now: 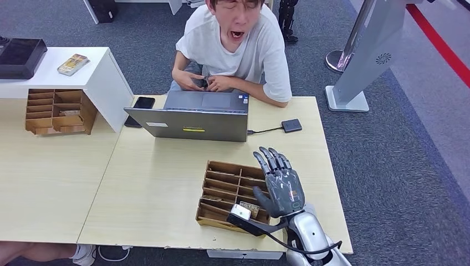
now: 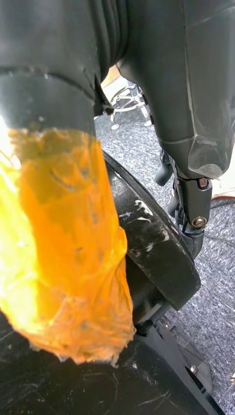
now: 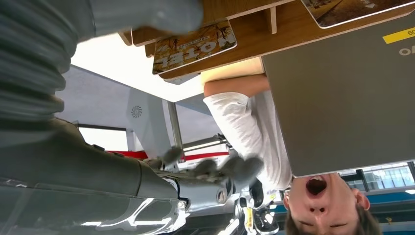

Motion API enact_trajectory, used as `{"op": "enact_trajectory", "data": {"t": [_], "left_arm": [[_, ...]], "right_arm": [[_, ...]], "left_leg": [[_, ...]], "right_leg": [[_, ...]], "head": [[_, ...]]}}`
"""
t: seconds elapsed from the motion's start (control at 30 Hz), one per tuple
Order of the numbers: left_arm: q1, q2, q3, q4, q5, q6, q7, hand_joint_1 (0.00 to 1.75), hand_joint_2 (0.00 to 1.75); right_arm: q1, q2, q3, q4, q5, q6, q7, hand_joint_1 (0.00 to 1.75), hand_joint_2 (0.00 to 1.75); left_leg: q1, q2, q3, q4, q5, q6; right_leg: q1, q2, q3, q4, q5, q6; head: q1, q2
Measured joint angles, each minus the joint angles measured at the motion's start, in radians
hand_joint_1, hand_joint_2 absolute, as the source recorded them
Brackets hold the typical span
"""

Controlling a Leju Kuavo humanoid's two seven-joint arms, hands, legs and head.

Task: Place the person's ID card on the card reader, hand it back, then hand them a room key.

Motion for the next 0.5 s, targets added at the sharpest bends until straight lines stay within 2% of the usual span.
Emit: {"op": "enact_trajectory", "data": {"t": [0.2,0.5], "left_arm": [[0.0,0.0,0.0,0.0,0.0,0.0,0.0,0.0,0.0],[0.0,0.0,0.0,0.0,0.003,0.0,0.0,0.0,0.0]], "right_arm": [[-0.003,0.0,0.0,0.002,0.002,0.001,0.001,1.41,1.75],[-0.004,0.0,0.0,0.003,0.004,0.003,0.001,1.44,1.75]], "left_leg": [[0.0,0.0,0.0,0.0,0.0,0.0],[0.0,0.0,0.0,0.0,0.0,0.0]], "right_leg": [[0.0,0.0,0.0,0.0,0.0,0.0],[0.0,0.0,0.0,0.0,0.0,0.0]], "head": [[0.0,0.0],[0.0,0.0]]}}
